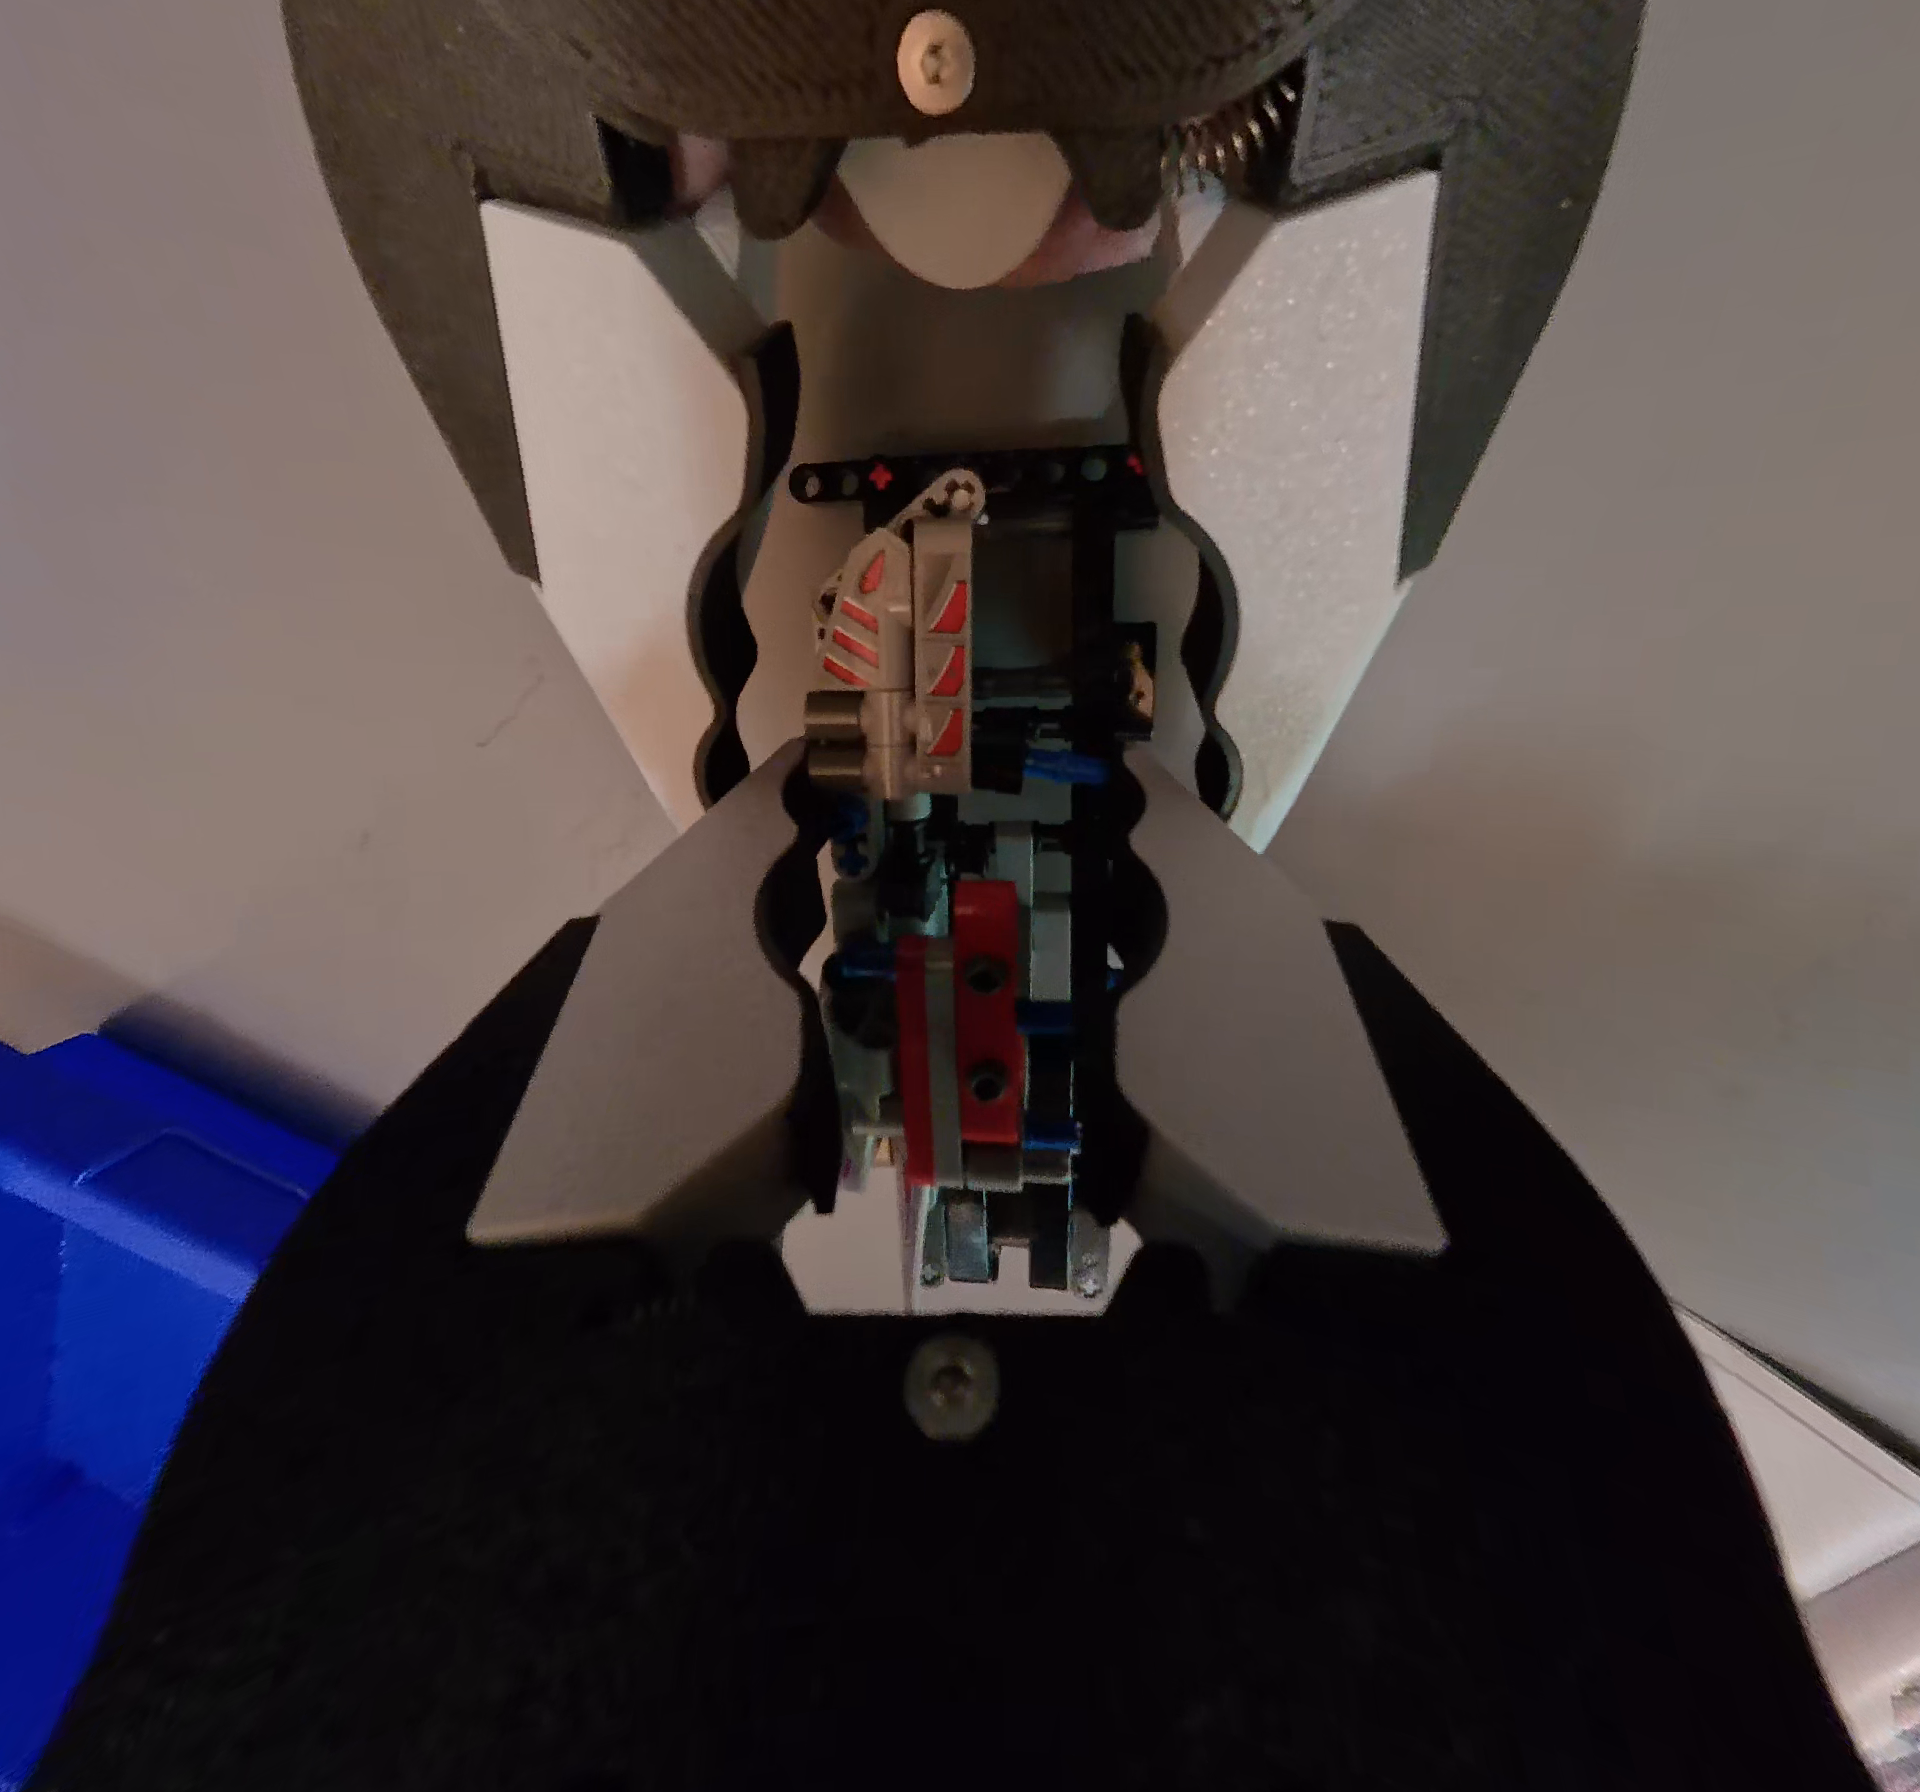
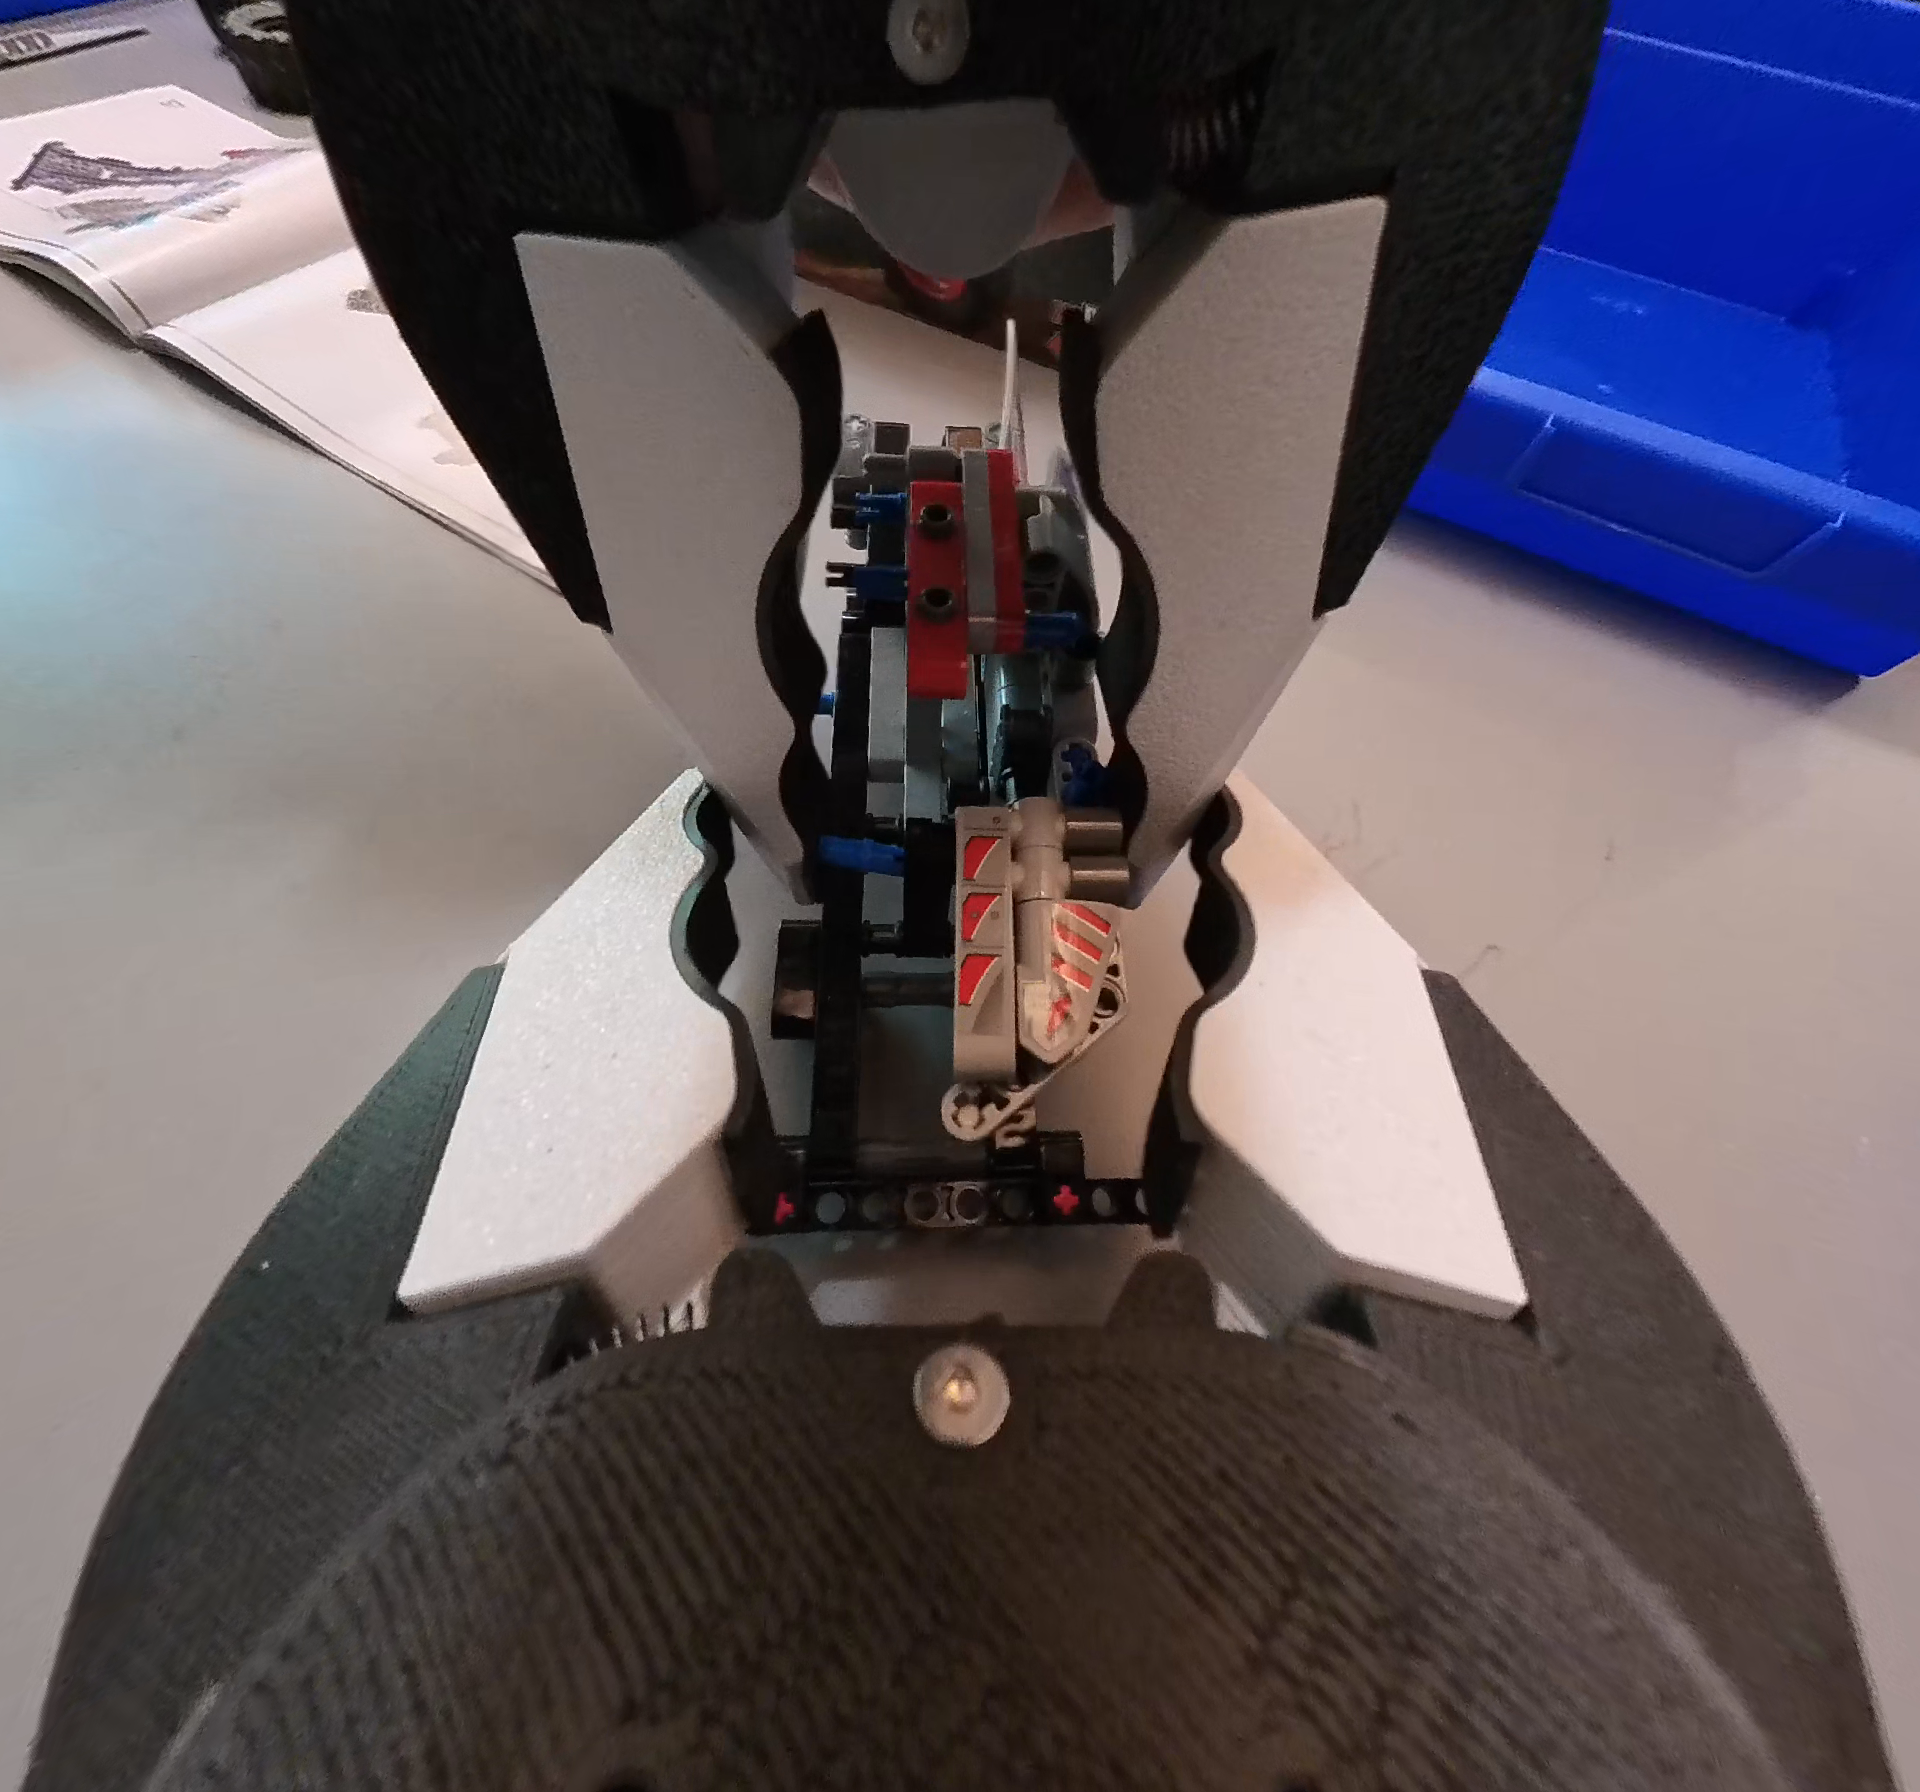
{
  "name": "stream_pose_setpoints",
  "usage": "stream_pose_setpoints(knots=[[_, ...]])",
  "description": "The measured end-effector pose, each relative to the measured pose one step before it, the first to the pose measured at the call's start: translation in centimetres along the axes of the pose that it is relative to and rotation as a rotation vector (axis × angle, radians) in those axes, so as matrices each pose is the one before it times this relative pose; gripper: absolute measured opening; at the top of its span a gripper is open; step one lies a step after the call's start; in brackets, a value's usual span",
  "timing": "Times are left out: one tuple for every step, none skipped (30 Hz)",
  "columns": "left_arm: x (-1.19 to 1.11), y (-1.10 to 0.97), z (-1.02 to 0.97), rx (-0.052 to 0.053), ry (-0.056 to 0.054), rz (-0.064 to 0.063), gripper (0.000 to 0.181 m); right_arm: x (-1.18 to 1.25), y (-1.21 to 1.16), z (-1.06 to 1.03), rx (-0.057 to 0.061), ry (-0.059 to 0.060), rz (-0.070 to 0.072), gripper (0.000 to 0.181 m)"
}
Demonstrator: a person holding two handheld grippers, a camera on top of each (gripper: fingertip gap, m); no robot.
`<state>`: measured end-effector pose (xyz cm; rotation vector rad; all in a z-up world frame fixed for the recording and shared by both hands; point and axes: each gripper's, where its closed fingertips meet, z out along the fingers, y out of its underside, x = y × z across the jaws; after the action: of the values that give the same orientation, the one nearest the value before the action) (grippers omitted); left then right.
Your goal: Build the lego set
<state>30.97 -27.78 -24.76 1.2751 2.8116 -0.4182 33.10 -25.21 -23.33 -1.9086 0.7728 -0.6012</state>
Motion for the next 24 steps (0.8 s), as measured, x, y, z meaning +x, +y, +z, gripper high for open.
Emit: stream_pose_setpoints(knots=[[-0.040,-0.099,0.062,0.0056,-0.0014,-0.0051,0.051,0.027,0.086,-0.078,-0.0042,0.0000,0.0025,0.090],[-0.013,-0.065,0.050,0.0021,-0.0036,-0.0010,0.052,0.028,0.071,-0.061,-0.0022,0.0035,-0.0030,0.092],[-0.012,0.024,0.002,-0.0083,-0.0006,-0.0064,0.052,0.056,0.114,-0.179,-0.0020,0.0067,0.0003,0.091],[-0.011,0.048,-0.004,-0.0122,0.0021,-0.0060,0.052,0.025,0.229,-0.358,-0.0040,0.0005,0.0047,0.088],[-0.049,0.060,-0.006,-0.0082,-0.0023,0.0039,0.052,0.021,0.310,-0.522,-0.0039,-0.0075,0.0120,0.081],[-0.015,0.039,0.000,-0.0045,-0.0024,0.0017,0.052,0.041,0.271,-0.701,0.0035,-0.0131,0.0161,0.072],[0.014,0.020,-0.008,-0.0015,-0.0024,0.0015,0.052,0.023,0.121,-0.801,0.0159,-0.0162,0.0164,0.063],[0.025,0.053,-0.016,-0.0014,-0.0023,0.0012,0.052,-0.044,-0.210,-0.790,0.0339,-0.0159,0.0170,0.055],[0.022,0.039,-0.011,0.0010,-0.0016,-0.0001,0.052,0.042,-0.413,-0.606,0.0410,-0.0056,0.0203,0.054],[0.021,0.002,0.003,0.0032,0.0004,-0.0032,0.053,0.160,-0.298,-0.354,0.0269,0.0059,0.0156,0.051],[0.001,0.006,0.002,0.0021,0.0006,-0.0040,0.053,0.227,0.039,-0.072,-0.0005,0.0120,0.0050,0.046],[-0.002,-0.004,0.007,-0.0004,0.0016,-0.0045,0.053,0.360,0.249,0.133,-0.0186,0.0228,0.0023,0.042],[-0.009,0.021,-0.010,-0.0056,0.0020,-0.0017,0.053,0.096,0.323,0.265,-0.0260,0.0082,0.0003,0.035],[0.017,0.050,-0.009,-0.0113,0.0011,0.0033,0.053,-0.226,0.227,0.249,-0.0203,-0.0075,-0.0141,0.030],[0.061,0.074,-0.014,-0.0136,0.0008,0.0057,0.053,0.193,-0.038,0.111,-0.0002,0.0226,-0.0221,0.025],[0.085,0.069,-0.006,-0.0127,0.0027,0.0010,0.052,-0.062,0.007,0.043,-0.0017,0.0012,-0.0137,0.025],[0.104,0.033,0.029,-0.0071,0.0040,-0.0028,0.052,-0.061,-0.023,0.024,0.0012,-0.0057,0.0012,0.025],[0.058,-0.013,0.051,-0.0009,0.0020,-0.0066,0.052,-0.005,-0.022,0.023,0.0003,-0.0022,0.0051,0.025],[0.047,-0.004,0.037,-0.0002,0.0042,-0.0057,0.052,-0.029,-0.016,0.029,0.0003,-0.0006,0.0046,0.025],[0.054,-0.002,0.029,-0.0033,0.0051,-0.0010,0.052,-0.033,-0.021,0.045,0.0001,0.0004,0.0019,0.025],[0.064,-0.055,0.067,-0.0027,0.0044,-0.0005,0.052,-0.017,-0.021,0.055,-0.0003,0.0010,0.0006,0.025],[0.055,-0.100,0.058,-0.0037,0.0033,0.0001,0.052,-0.007,-0.021,0.035,0.0005,0.0015,0.0006,0.024],[0.025,-0.073,0.037,-0.0058,0.0002,0.0061,0.052,-0.008,-0.019,-0.001,0.0007,0.0008,-0.0013,0.024],[-0.032,0.022,0.002,-0.0112,-0.0041,0.0090,0.053,0.021,-0.006,0.001,0.0005,0.0030,-0.0010,0.024]])
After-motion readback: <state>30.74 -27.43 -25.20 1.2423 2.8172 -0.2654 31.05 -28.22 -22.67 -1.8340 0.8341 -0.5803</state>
